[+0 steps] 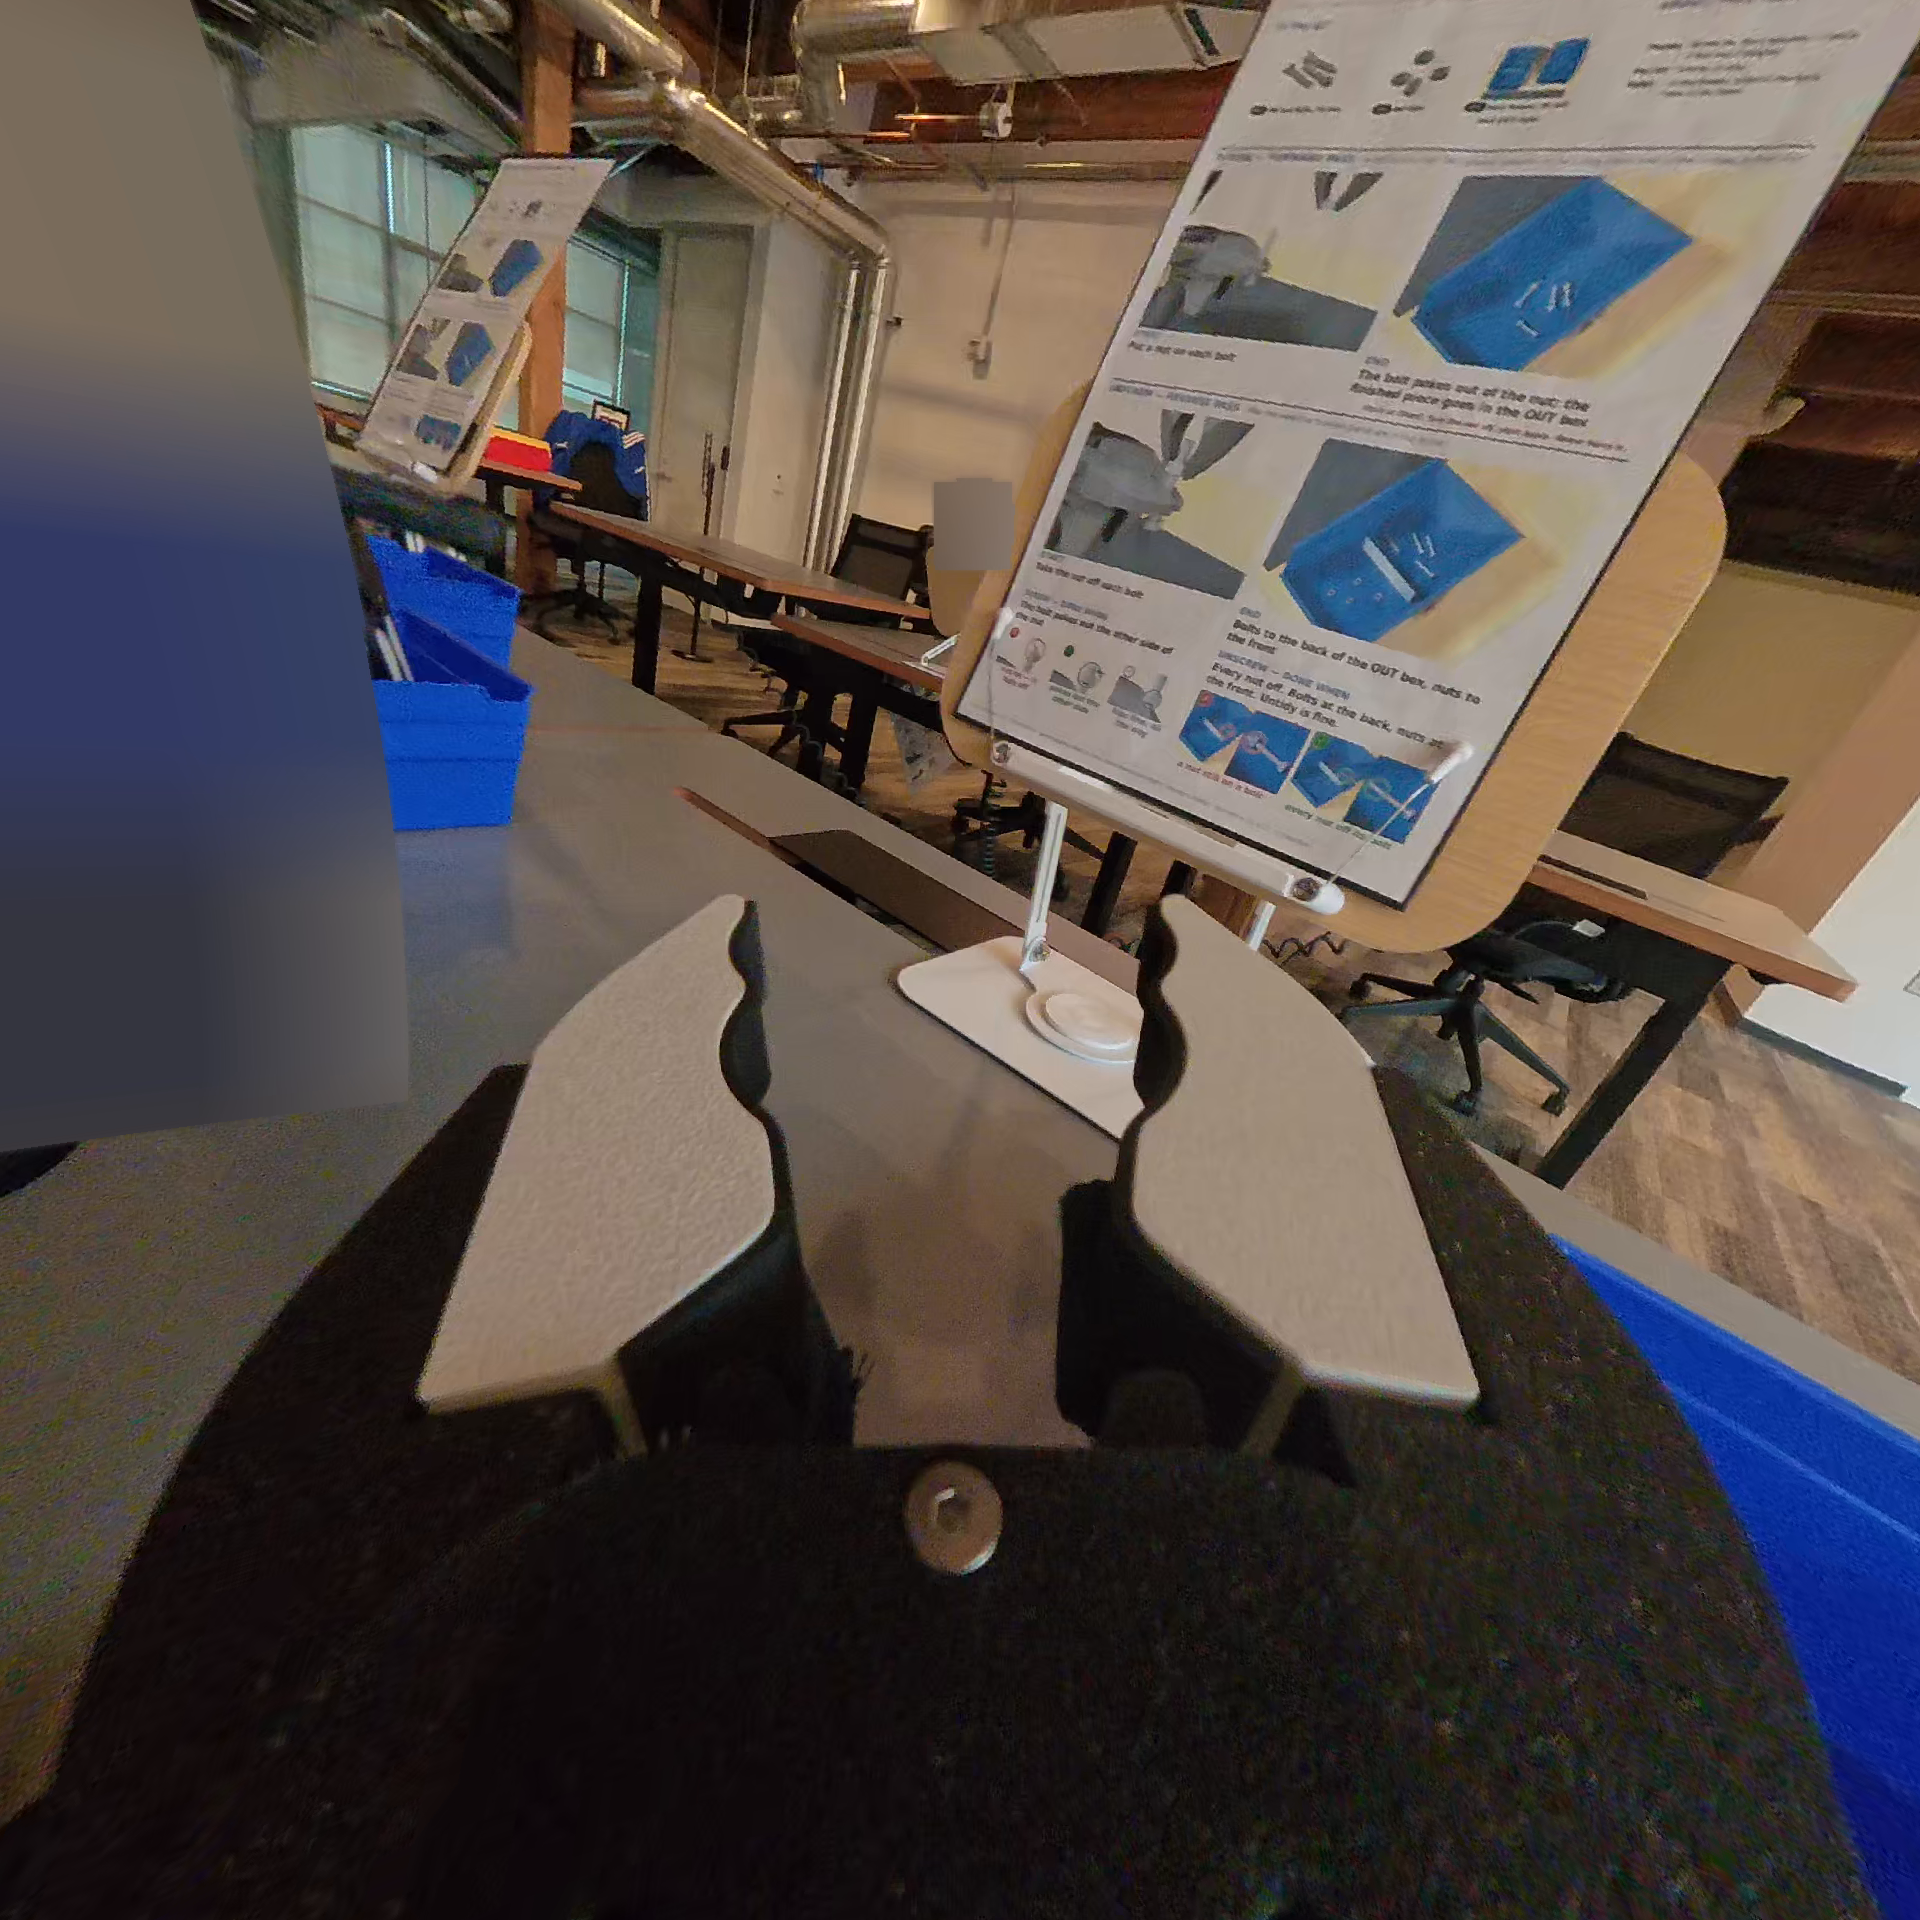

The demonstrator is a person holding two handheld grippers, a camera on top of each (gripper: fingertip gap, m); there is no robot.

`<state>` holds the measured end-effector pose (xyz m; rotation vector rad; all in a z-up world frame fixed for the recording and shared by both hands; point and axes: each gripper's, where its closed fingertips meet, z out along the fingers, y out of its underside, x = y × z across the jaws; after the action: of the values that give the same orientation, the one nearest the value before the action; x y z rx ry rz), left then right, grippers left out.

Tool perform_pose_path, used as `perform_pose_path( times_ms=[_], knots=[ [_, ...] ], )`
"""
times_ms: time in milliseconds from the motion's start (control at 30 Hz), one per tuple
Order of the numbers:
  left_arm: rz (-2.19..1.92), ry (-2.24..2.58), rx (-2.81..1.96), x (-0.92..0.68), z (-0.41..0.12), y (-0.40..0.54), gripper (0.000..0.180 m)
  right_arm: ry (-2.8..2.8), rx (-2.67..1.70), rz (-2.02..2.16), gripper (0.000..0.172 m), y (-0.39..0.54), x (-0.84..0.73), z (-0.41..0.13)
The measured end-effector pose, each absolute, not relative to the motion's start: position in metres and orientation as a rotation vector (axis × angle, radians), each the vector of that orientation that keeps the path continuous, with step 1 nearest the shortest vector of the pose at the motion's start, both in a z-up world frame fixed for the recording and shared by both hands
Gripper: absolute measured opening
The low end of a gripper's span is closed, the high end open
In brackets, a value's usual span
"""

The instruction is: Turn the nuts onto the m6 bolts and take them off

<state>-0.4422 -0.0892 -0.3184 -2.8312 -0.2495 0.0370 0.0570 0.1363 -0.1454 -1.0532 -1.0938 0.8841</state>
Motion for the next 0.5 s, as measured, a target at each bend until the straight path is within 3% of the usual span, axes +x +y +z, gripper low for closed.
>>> perform_pose_path(
  times_ms=[300,500],
  knots=[
    [0.058,-0.152,-2.518,-0.398,-0.205,-0.079,0.004,-1.161,-1.032,0.865,0.067,0.121,0.049,-0.148],
    [0.015,0.095,-2.522,-0.302,-0.199,-0.065,0.005,-1.237,-1.065,0.805,0.065,0.118,0.04,-0.165]
  ],
)
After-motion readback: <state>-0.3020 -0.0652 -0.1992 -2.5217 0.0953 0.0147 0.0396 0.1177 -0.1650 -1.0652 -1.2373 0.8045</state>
